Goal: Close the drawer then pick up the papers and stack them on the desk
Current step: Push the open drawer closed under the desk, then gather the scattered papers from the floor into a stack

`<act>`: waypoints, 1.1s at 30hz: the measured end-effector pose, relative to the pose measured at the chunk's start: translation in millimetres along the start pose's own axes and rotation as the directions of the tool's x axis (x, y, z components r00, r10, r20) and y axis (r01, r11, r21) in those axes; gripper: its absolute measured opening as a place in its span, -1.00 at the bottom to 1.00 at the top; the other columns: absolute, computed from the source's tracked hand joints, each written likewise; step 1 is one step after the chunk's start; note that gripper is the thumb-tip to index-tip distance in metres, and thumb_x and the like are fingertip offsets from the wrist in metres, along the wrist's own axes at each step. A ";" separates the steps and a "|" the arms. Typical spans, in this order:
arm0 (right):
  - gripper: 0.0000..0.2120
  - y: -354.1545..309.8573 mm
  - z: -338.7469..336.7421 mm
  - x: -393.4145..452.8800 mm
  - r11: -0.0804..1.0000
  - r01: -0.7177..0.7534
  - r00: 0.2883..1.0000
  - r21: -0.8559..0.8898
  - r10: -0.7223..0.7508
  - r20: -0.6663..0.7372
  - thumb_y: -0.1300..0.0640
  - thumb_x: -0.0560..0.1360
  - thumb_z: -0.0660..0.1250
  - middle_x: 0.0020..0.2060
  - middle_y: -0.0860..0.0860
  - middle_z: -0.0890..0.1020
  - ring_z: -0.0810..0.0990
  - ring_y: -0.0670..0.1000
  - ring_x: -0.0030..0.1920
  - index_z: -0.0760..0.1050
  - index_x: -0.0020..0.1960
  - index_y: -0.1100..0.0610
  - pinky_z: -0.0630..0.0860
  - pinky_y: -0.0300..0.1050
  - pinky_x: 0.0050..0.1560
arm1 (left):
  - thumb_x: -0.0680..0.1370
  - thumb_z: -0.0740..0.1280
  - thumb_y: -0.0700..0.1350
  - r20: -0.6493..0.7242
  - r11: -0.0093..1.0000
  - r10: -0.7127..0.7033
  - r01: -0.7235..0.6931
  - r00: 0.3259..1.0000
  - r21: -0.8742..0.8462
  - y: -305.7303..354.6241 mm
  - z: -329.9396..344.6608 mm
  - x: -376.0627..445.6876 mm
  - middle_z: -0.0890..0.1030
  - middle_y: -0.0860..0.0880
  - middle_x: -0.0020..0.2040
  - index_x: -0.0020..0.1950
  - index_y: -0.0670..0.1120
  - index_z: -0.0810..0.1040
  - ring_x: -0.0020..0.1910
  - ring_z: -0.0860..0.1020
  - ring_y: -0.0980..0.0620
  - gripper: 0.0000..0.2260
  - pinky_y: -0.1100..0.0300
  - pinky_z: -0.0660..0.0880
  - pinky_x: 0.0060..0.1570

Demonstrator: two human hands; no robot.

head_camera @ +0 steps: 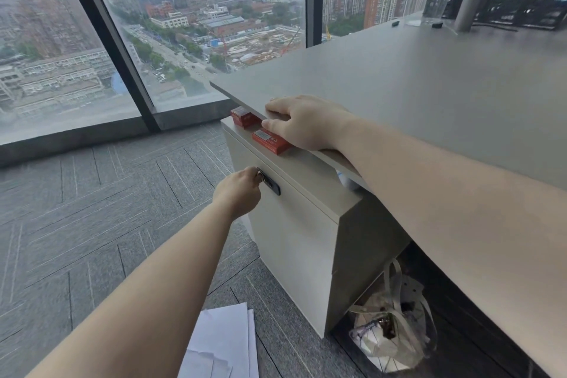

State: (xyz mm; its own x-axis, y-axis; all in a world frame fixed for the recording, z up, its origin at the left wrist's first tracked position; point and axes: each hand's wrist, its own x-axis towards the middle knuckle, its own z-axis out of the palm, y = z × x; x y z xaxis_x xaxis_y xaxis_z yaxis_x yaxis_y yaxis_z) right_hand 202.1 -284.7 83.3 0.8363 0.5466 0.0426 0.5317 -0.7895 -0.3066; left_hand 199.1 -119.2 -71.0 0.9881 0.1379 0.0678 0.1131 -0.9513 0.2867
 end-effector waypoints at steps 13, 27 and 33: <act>-0.64 -47.5 45.8 -26.9 0.946 0.274 0.956 -0.175 -0.288 -0.059 0.02 0.59 0.11 0.39 -0.06 0.45 0.34 -0.05 0.44 0.42 0.35 0.04 0.13 -0.11 0.46 | 0.60 0.09 0.05 0.191 0.933 -0.158 0.210 0.969 -0.293 -78.7 42.8 -62.3 0.34 -0.09 0.48 0.47 -0.03 0.27 0.41 0.38 -0.08 -0.56 -0.09 0.33 0.37; -0.64 -47.7 410.5 -0.2 0.999 0.039 0.816 -0.025 -0.018 0.577 -0.02 0.59 0.05 0.29 0.06 0.53 0.50 0.16 0.25 0.38 0.33 0.03 0.42 -0.01 0.06 | 0.60 0.11 -0.03 0.546 0.799 -0.521 0.600 0.656 0.042 -276.8 223.5 -194.9 0.39 -0.17 0.44 0.42 -0.15 0.35 0.40 0.38 -0.16 -0.59 0.02 0.31 0.34; -0.59 -18.8 548.6 -28.0 0.975 -0.221 0.683 -0.007 0.160 0.712 -0.06 0.56 0.09 0.32 0.09 0.51 0.51 0.17 0.24 0.36 0.37 0.03 0.44 -0.04 0.01 | 0.60 0.12 -0.02 0.586 0.619 -0.690 0.765 0.425 0.175 -323.9 299.3 -268.6 0.42 -0.15 0.43 0.37 -0.13 0.41 0.39 0.38 -0.16 -0.62 0.06 0.30 0.33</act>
State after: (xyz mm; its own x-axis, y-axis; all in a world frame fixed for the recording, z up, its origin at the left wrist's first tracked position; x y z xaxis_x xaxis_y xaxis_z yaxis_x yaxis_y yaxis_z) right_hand 95.2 -132.1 -433.8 0.5612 0.4462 -0.6972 0.3348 -0.8927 -0.3018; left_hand -71.9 69.4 -468.0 0.4025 0.5537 -0.7290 0.8446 -0.5317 0.0625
